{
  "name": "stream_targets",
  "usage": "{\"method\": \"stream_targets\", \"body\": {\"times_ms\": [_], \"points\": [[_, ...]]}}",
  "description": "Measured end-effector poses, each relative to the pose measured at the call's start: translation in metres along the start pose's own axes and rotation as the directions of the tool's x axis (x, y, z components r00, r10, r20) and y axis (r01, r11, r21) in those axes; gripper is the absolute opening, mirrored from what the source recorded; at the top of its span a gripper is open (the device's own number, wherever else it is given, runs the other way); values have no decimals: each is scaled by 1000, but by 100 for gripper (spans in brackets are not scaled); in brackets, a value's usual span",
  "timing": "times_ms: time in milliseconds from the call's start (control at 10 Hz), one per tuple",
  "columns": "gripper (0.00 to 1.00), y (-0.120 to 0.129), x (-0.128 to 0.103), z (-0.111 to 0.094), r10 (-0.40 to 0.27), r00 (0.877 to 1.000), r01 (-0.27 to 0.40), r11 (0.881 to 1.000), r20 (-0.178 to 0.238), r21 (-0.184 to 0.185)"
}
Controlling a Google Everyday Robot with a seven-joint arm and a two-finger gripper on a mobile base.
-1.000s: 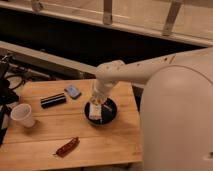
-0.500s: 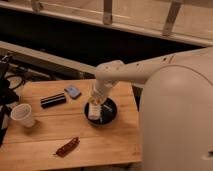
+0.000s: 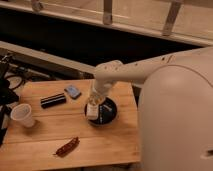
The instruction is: Place the bottle in the ceramic bowl
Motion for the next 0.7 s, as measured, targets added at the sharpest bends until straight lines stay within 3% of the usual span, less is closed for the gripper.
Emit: {"method": "stream_targets", "body": {"times_ms": [200, 400, 600, 700], "points": [[57, 1, 0, 1, -1, 1000, 1, 1000, -2, -1], [41, 1, 1, 5, 1, 1000, -1, 1000, -9, 0], [33, 1, 2, 7, -1, 1000, 1, 1000, -14, 1], [22, 2, 2, 7, -3, 1000, 3, 1000, -13, 0]]}}
